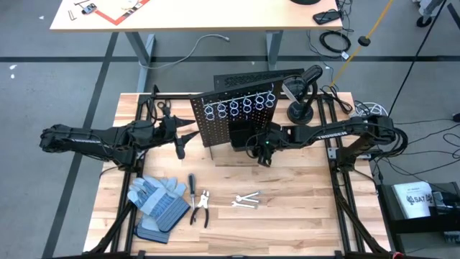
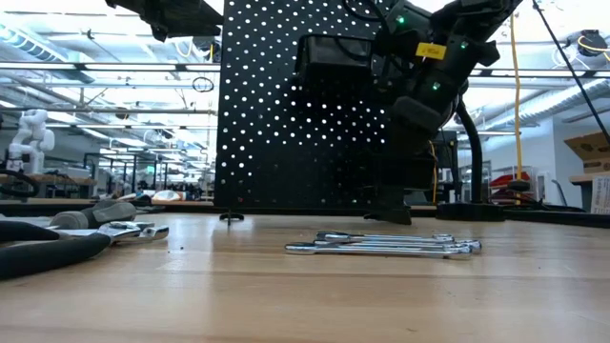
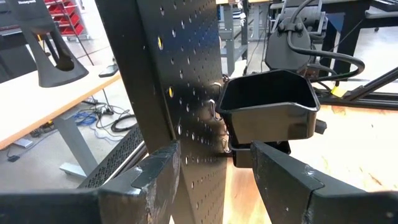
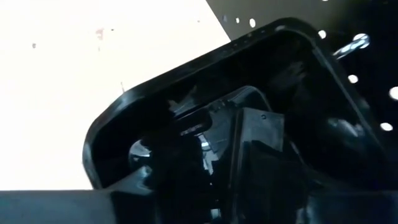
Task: Hang tools onto peg board
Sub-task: Remove the black utility knife blades from the bottom black bin of the black pegboard
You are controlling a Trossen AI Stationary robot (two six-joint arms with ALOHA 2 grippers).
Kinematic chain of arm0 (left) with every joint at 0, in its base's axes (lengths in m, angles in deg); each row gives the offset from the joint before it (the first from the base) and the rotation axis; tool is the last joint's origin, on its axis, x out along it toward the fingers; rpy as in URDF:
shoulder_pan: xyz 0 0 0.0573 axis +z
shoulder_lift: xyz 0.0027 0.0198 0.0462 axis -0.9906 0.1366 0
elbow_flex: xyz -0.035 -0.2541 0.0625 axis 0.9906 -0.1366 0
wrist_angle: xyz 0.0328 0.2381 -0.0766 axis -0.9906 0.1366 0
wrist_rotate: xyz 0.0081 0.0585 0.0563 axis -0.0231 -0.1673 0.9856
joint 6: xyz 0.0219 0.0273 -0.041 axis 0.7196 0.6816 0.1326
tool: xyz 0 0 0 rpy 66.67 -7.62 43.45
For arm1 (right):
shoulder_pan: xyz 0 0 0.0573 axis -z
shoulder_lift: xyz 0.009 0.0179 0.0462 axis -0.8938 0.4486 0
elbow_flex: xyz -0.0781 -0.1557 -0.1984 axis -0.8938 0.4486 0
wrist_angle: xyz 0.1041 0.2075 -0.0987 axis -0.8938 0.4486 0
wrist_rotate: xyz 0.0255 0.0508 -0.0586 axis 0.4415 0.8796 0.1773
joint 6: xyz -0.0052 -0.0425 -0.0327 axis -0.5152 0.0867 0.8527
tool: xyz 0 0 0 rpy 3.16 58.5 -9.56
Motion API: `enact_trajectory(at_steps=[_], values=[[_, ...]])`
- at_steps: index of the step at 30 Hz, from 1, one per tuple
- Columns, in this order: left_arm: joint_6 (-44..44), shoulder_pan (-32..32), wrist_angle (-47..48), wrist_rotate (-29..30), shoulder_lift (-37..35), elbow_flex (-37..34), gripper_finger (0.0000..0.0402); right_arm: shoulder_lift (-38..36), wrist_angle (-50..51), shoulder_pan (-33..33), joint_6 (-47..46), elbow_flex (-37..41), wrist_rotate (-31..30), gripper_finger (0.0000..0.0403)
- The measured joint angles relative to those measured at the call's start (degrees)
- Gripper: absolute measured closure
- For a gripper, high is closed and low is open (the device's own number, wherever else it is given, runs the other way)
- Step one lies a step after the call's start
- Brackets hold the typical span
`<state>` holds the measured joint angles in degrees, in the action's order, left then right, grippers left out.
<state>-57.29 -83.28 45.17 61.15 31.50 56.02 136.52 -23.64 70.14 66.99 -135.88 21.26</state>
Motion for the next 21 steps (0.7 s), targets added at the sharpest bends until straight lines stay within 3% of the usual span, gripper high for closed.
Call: enact_trajectory(at_steps=[9, 12, 16, 21], values=[[0.0, 0.0, 0.0, 0.0, 0.0, 0.0, 0.0196, -0.1, 0.3, -0.4, 0.0, 0.1, -0.2, 0.0361], [0.0, 0.0, 0.0, 0.0, 0.0, 0.0, 0.0196, -0.9, 0.5, -0.9, -0.3, 0.2, -0.4, 0.0383], [0.0, 0.0, 0.0, 0.0, 0.0, 0.0, 0.0196, -2.2, 1.4, -1.6, -0.6, 0.2, -0.4, 0.0364], [0.0, 0.0, 0.0, 0.0, 0.0, 0.0, 0.0196, -2.8, 1.8, -1.6, -0.7, 0.2, -1.5, 0.0288]])
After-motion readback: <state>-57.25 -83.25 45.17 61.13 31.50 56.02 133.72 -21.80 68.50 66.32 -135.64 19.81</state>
